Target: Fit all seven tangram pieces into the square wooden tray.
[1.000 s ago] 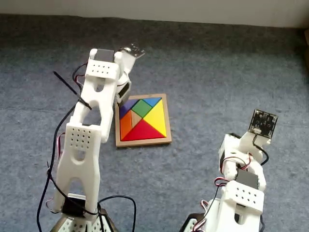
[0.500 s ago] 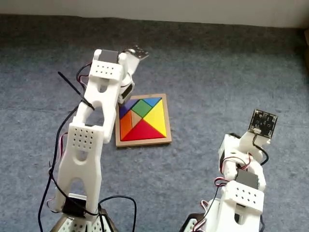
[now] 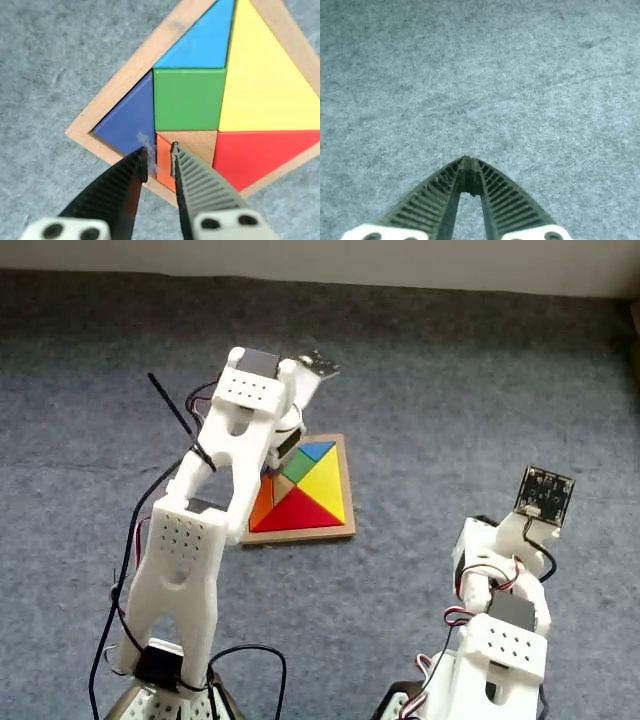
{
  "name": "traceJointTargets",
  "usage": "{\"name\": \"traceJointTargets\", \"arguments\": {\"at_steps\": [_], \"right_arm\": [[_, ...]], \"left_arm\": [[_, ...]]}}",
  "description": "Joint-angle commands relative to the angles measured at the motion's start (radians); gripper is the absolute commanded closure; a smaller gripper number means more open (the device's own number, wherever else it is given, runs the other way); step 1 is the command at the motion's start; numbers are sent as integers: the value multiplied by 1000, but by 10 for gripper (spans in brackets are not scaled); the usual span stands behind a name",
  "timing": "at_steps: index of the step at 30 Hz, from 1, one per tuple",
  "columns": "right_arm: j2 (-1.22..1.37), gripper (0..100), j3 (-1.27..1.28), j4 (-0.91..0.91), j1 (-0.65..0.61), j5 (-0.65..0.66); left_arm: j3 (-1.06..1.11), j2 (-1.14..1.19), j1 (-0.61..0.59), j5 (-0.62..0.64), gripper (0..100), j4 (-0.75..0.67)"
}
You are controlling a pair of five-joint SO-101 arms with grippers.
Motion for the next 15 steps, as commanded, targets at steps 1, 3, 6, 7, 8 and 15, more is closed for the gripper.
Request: {"name": "traceJointTargets", "arguments": {"at_steps": [1, 3, 6, 7, 8, 15], "right_arm": [[-16, 992, -7, -31, -13, 12], [-16, 992, -7, -31, -13, 12], [-16, 992, -7, -31, -13, 12], [-16, 992, -7, -31, -13, 12], [-16, 992, -7, -31, -13, 12], [-16, 992, -7, -31, -44, 14]], "left_arm": [[45, -163, 22, 40, 905, 9], [94, -243, 24, 63, 905, 9], [185, -383, 25, 75, 906, 9], [219, -437, 25, 92, 906, 8], [252, -490, 25, 106, 906, 8], [588, -898, 27, 167, 982, -120]]}}
